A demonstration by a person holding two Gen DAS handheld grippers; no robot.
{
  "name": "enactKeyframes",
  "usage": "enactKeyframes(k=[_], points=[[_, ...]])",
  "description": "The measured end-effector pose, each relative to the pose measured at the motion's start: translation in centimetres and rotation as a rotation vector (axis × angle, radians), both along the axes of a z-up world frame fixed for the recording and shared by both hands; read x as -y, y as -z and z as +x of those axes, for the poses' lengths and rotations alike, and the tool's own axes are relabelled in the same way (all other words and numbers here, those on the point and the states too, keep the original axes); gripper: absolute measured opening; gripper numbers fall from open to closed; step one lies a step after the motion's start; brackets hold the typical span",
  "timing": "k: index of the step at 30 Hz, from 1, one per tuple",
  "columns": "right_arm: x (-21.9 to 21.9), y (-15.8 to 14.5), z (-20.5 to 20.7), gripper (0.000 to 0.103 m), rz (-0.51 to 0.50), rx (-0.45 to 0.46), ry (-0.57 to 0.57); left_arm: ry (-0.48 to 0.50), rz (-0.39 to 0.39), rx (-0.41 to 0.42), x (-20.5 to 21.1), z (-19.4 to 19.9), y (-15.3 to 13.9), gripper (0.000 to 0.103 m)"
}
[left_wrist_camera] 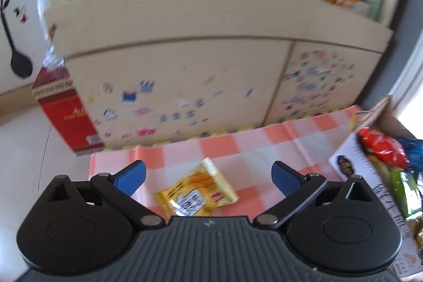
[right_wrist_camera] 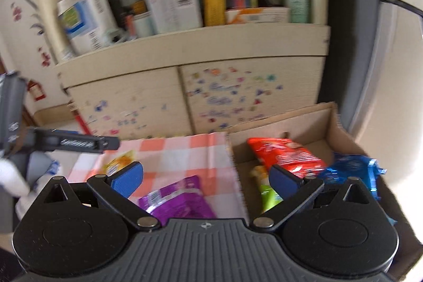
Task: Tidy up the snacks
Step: 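Withdraw both tools from the box back over the yellow waffle and purple packs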
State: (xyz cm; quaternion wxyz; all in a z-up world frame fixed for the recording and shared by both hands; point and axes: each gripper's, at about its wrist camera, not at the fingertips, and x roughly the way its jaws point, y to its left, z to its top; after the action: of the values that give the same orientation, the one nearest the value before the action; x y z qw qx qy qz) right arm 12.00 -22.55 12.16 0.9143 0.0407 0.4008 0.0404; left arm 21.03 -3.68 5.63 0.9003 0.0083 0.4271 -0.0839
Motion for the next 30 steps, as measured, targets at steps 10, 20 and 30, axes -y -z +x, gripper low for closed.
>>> enactKeyframes(k=[10,20,30], points=[[-2.8,3.3,1.1,0.103,-0.021,-0.070,-0.093,-0.015,0.014,-0.076,-0.3,1.6,3.8,0.100],[-4.9,6.9,2.4,0.103,-0.083,-0.132,-0.133,-0.002,0.063,-0.103,0.3,2.5,6.4,0.100],[-6.1,9.7,4.1,0.103,-0.154,-0.173,-0.142,0.018,0.081,-0.140,0.8,3.2,8.3,0.100]])
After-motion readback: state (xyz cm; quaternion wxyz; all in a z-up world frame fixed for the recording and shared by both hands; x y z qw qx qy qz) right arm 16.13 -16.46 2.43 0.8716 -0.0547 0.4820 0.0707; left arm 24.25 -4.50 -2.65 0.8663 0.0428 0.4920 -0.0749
